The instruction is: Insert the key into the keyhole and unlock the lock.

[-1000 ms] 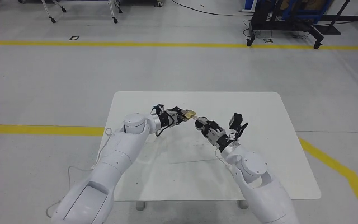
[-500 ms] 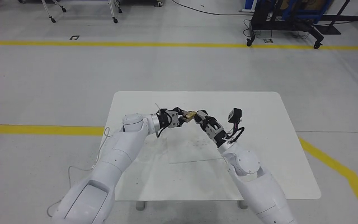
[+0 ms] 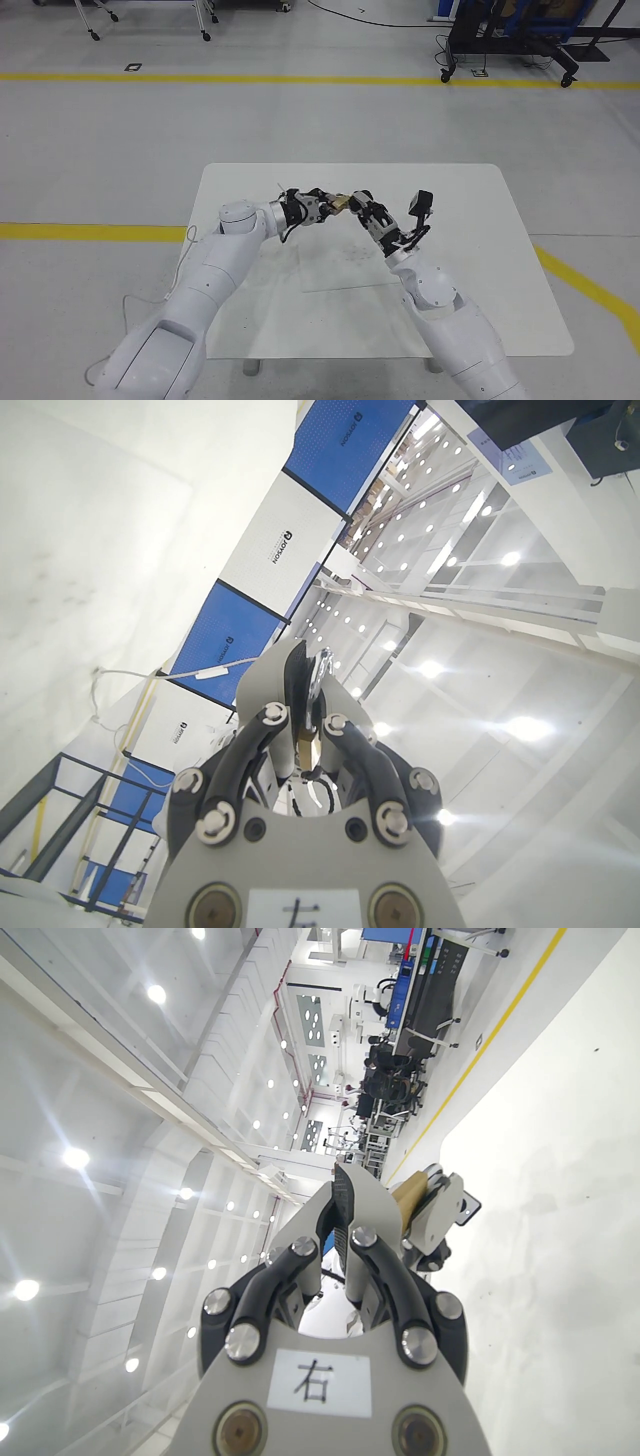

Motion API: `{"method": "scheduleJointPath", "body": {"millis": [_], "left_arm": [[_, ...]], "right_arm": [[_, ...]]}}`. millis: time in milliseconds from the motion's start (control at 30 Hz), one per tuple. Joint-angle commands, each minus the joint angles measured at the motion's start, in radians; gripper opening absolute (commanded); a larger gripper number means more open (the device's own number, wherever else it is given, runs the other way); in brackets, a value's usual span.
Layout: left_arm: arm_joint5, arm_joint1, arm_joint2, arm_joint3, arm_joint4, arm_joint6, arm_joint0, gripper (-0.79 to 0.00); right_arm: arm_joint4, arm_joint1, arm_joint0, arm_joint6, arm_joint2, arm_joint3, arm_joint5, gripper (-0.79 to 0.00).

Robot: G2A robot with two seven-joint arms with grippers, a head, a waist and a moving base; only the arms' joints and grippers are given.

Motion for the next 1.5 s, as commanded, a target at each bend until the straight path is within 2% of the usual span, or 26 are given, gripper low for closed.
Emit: {"method": "scheduleJointPath", "body": {"millis": [0,233,300,467,533,700,933,1133,1200,1467], "left_arm": [[-0.063,0.002,-0.005,-0.013,0.014,0.01,0.006,-0.785],[-0.233,0.013,-0.025,-0.07,0.073,0.039,0.03,-0.785],[-0.314,0.017,-0.038,-0.105,0.076,0.03,0.043,-0.785],[-0.415,0.028,-0.066,-0.153,0.097,0.03,0.077,-0.785],[-0.421,0.032,-0.074,-0.166,0.11,0.036,0.085,-0.785],[-0.43,0.038,-0.076,-0.201,0.152,0.053,0.102,-0.785],[-0.441,0.043,-0.077,-0.23,0.196,0.07,0.117,-0.785],[-0.439,0.045,-0.077,-0.245,0.209,0.077,0.125,-0.785],[-0.441,0.045,-0.077,-0.248,0.214,0.077,0.127,-0.785],[-0.438,0.045,-0.075,-0.252,0.231,0.087,0.128,-0.785]], "right_arm": [[0.033,0.004,-0.02,0.031,0.026,-0.026,-0.024,0.0],[0.033,0.004,-0.02,0.031,0.026,-0.026,-0.024,0.0],[0.037,0.004,-0.021,0.032,0.025,-0.026,-0.022,0.0],[0.216,0.005,-0.019,0.207,0.033,-0.015,0.016,-0.009],[0.256,0.006,-0.016,0.26,0.036,0.0,0.027,-0.394],[0.288,0.004,0.016,0.302,0.028,0.038,0.067,-0.533],[0.282,0.001,0.051,0.292,0.017,0.076,0.098,-0.68],[0.286,-0.002,0.059,0.275,0.017,0.088,0.096,-0.739],[0.29,-0.002,0.059,0.276,0.018,0.089,0.096,-0.785],[0.294,-0.002,0.047,0.29,0.022,0.087,0.093,-0.785]]}}
